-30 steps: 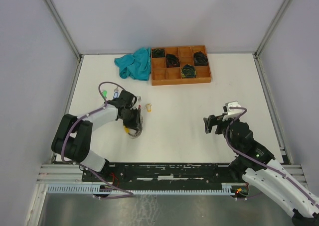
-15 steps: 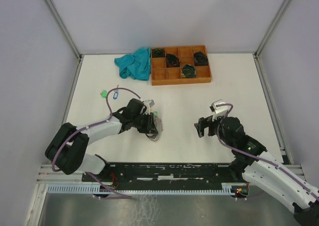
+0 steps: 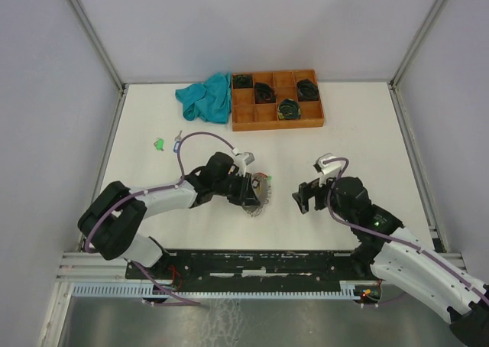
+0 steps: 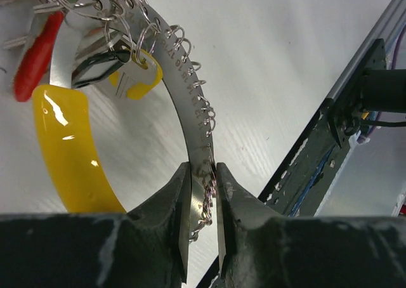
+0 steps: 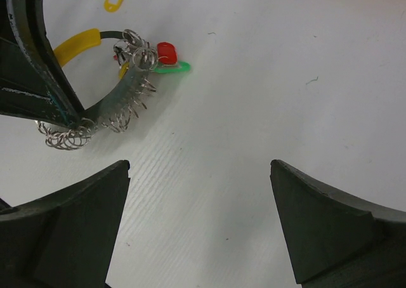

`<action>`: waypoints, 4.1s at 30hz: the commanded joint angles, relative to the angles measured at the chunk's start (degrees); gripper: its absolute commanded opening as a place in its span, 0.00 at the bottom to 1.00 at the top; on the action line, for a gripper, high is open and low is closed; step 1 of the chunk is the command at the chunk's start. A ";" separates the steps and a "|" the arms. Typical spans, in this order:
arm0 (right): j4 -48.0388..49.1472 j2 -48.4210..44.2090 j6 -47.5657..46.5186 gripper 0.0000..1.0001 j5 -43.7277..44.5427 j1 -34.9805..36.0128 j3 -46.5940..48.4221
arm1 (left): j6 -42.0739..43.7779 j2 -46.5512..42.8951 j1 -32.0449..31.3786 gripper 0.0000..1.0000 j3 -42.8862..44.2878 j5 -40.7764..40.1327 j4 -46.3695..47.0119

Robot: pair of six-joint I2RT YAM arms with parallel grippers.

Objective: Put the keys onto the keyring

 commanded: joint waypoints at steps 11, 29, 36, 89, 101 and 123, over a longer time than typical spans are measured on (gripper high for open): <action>9.78 -2.57 -1.14 1.00 -3.02 0.13 -1.56 | 3.93 2.28 -0.25 0.03 -0.30 11.74 14.18; 19.41 7.19 -16.56 0.94 -10.72 0.15 -3.82 | 21.37 -5.00 -2.68 0.03 -2.60 -2.62 4.01; 26.23 11.40 -21.81 0.90 -17.24 0.13 -5.12 | 23.51 -8.36 -9.26 0.03 0.56 -14.69 -2.98; 71.68 36.22 -22.25 0.37 -24.17 5.55 -6.73 | 37.08 -9.97 -13.94 0.03 30.40 -27.37 -48.86; 72.68 38.42 -22.37 0.31 -21.85 6.29 -6.24 | 37.16 -10.59 -13.89 0.03 30.01 -25.88 -48.57; 59.22 30.20 -23.92 0.15 -20.05 6.31 -6.25 | 36.21 -11.25 -13.87 0.03 29.15 -26.91 -47.65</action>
